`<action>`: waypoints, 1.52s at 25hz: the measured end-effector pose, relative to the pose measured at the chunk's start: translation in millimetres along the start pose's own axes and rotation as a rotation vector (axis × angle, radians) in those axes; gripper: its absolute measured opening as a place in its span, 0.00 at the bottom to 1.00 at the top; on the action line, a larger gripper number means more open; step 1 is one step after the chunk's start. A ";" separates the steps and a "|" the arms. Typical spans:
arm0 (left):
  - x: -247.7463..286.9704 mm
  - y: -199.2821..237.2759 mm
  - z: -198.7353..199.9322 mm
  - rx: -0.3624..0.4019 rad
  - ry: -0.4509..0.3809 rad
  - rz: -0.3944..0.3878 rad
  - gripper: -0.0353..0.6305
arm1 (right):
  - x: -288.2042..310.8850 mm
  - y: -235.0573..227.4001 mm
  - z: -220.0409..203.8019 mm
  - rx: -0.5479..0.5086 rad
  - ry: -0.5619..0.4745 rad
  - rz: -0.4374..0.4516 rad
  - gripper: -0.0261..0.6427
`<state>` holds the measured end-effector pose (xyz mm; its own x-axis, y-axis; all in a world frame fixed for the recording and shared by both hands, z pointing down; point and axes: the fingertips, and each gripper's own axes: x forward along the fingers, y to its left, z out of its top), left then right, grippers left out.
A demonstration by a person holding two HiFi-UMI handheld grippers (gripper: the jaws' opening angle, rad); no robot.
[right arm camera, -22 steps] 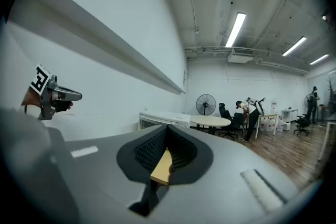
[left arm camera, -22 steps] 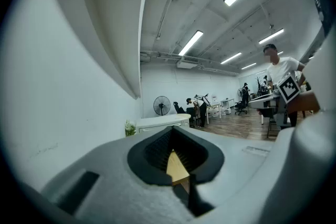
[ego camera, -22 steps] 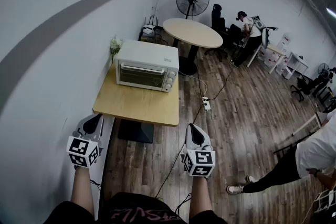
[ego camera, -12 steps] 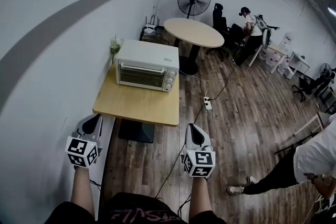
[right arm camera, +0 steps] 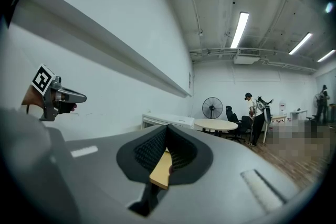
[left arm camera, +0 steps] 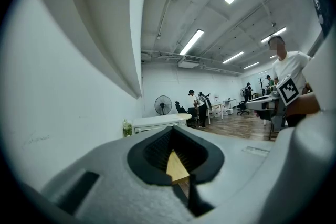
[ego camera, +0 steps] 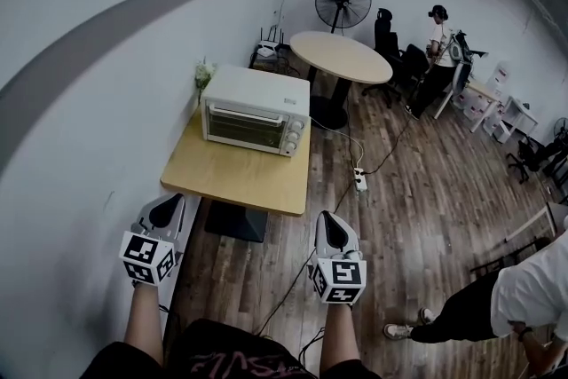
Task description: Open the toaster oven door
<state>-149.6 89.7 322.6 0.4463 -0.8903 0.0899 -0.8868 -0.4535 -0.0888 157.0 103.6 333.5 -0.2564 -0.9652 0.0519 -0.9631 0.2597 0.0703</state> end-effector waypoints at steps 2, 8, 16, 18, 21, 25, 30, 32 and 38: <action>1.9 -5.5 2.8 -0.014 -0.003 0.018 0.06 | 0.7 -5.9 1.3 -0.004 -0.004 0.018 0.06; 16.9 -26.2 3.1 -0.009 0.007 0.047 0.06 | 4.9 -28.4 -6.0 0.000 -0.008 0.051 0.06; 45.1 -39.2 -4.1 0.012 0.037 0.035 0.06 | 20.3 -49.3 -15.8 0.002 -0.007 0.061 0.06; 54.4 -36.2 -4.3 0.018 0.042 0.030 0.06 | 28.7 -50.4 -16.1 0.001 -0.004 0.061 0.06; 71.4 -26.6 -7.3 0.015 0.040 0.015 0.06 | 46.7 -49.3 -19.2 0.000 0.003 0.057 0.06; 98.2 -1.7 -15.7 0.003 0.039 0.000 0.06 | 78.2 -45.2 -24.7 -0.002 0.013 0.047 0.06; 136.6 30.5 -29.5 -0.014 0.058 -0.016 0.06 | 126.8 -42.4 -32.2 -0.007 0.043 0.042 0.06; 152.5 42.4 -33.2 -0.019 0.068 -0.027 0.06 | 146.7 -40.1 -33.9 -0.011 0.057 0.040 0.06; 204.8 82.6 -44.5 -0.028 0.099 -0.080 0.06 | 209.7 -33.3 -33.1 0.001 0.077 0.011 0.06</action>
<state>-136.8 -128.4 377.8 0.5029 -0.8425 0.1931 -0.8525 -0.5203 -0.0500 138.0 -106.4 375.1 -0.2597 -0.9570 0.1291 -0.9604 0.2699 0.0686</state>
